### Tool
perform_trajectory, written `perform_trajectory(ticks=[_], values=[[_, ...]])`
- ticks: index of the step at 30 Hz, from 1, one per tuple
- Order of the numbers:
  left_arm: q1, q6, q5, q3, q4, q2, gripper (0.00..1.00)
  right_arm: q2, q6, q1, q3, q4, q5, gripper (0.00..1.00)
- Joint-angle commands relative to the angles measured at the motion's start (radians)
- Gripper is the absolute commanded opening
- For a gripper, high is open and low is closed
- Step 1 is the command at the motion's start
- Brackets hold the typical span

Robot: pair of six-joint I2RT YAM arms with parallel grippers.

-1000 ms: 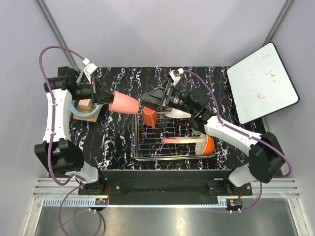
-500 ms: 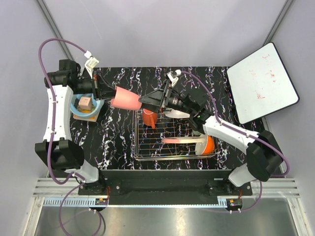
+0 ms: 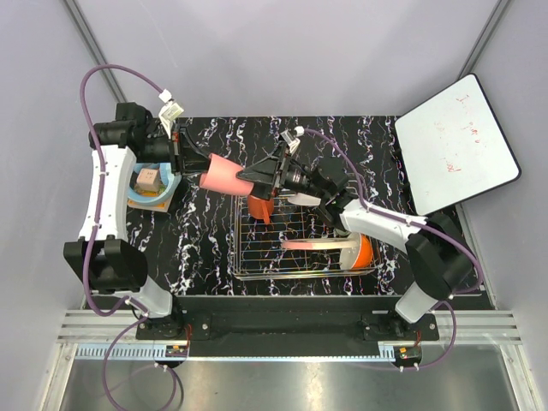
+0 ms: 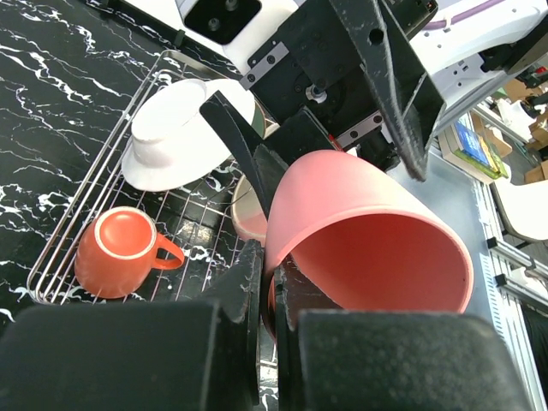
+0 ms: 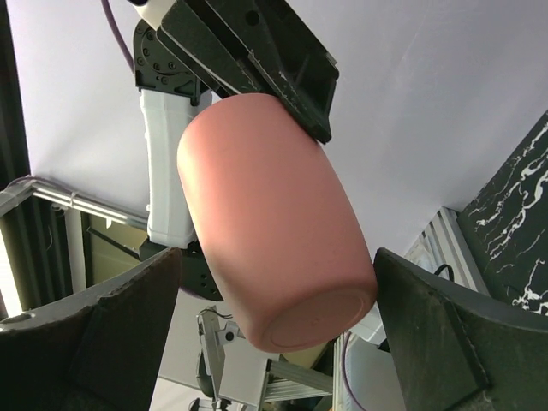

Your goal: Load the mixed dishes into the dish rack

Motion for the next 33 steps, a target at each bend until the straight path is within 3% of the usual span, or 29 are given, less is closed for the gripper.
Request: perform_trajectory(ticks=[1, 5, 7, 8, 11, 12, 14, 16, 17, 18, 19, 20, 21, 23, 26, 27, 29, 30, 33], values=[[-0.014, 0.043, 0.244, 0.007, -0.188, -0.008, 0.00, 0.029, 0.060, 0.010, 0.047, 0.163, -0.017, 1.00], [-0.014, 0.066, 0.243, -0.005, -0.190, 0.000, 0.00, 0.034, 0.073, 0.025, 0.064, 0.179, -0.017, 0.98], [-0.012, 0.078, 0.243, -0.007, -0.190, 0.011, 0.00, 0.025, 0.033, 0.036, 0.078, 0.121, -0.027, 0.90], [-0.011, 0.090, 0.241, -0.006, -0.190, 0.015, 0.00, 0.015, 0.025, 0.042, 0.079, 0.110, -0.026, 0.80], [-0.009, 0.104, 0.243, 0.010, -0.190, 0.041, 0.00, -0.002, 0.041, 0.041, 0.070, 0.111, -0.024, 0.67], [-0.004, 0.107, 0.241, 0.011, -0.190, 0.052, 0.00, -0.009, 0.041, 0.042, 0.063, 0.110, -0.023, 0.57], [-0.003, 0.123, 0.241, 0.004, -0.190, 0.060, 0.00, -0.029, 0.035, 0.042, 0.052, 0.089, -0.010, 0.47], [0.000, 0.138, 0.238, -0.021, -0.190, 0.063, 0.00, -0.035, 0.025, 0.041, 0.044, 0.064, -0.003, 0.28], [0.002, 0.149, 0.237, -0.030, -0.190, 0.065, 0.09, -0.043, 0.024, 0.042, 0.044, 0.058, -0.003, 0.22], [0.009, 0.150, 0.235, -0.045, -0.190, 0.068, 0.24, -0.046, 0.025, 0.039, 0.043, 0.052, -0.003, 0.10], [0.015, 0.147, 0.231, -0.051, -0.190, 0.069, 0.45, -0.049, 0.019, 0.036, 0.043, 0.035, -0.004, 0.05], [0.025, 0.137, 0.218, -0.056, -0.190, 0.069, 0.75, -0.061, 0.015, 0.032, 0.041, 0.020, -0.004, 0.00], [0.048, 0.132, 0.211, -0.061, -0.191, 0.066, 0.99, -0.072, -0.004, 0.021, 0.040, 0.001, -0.006, 0.00], [0.095, 0.124, 0.189, -0.077, -0.188, 0.048, 0.99, -0.116, -0.045, 0.009, 0.038, -0.091, -0.007, 0.00], [0.156, 0.114, 0.123, -0.111, -0.188, 0.011, 0.99, -0.196, -0.265, 0.007, 0.120, -0.430, 0.003, 0.00], [0.166, 0.108, 0.094, -0.116, -0.188, 0.002, 0.99, -0.213, -0.441, 0.015, 0.159, -0.687, 0.055, 0.00], [0.198, 0.106, 0.002, -0.143, -0.188, -0.030, 0.99, -0.236, -0.626, 0.058, 0.287, -0.956, 0.152, 0.00], [0.210, 0.117, -0.022, -0.160, -0.188, -0.046, 0.99, -0.230, -0.766, 0.074, 0.327, -1.169, 0.252, 0.00], [0.244, 0.154, -0.102, -0.229, -0.176, -0.099, 0.99, -0.170, -0.942, 0.142, 0.450, -1.461, 0.451, 0.00]])
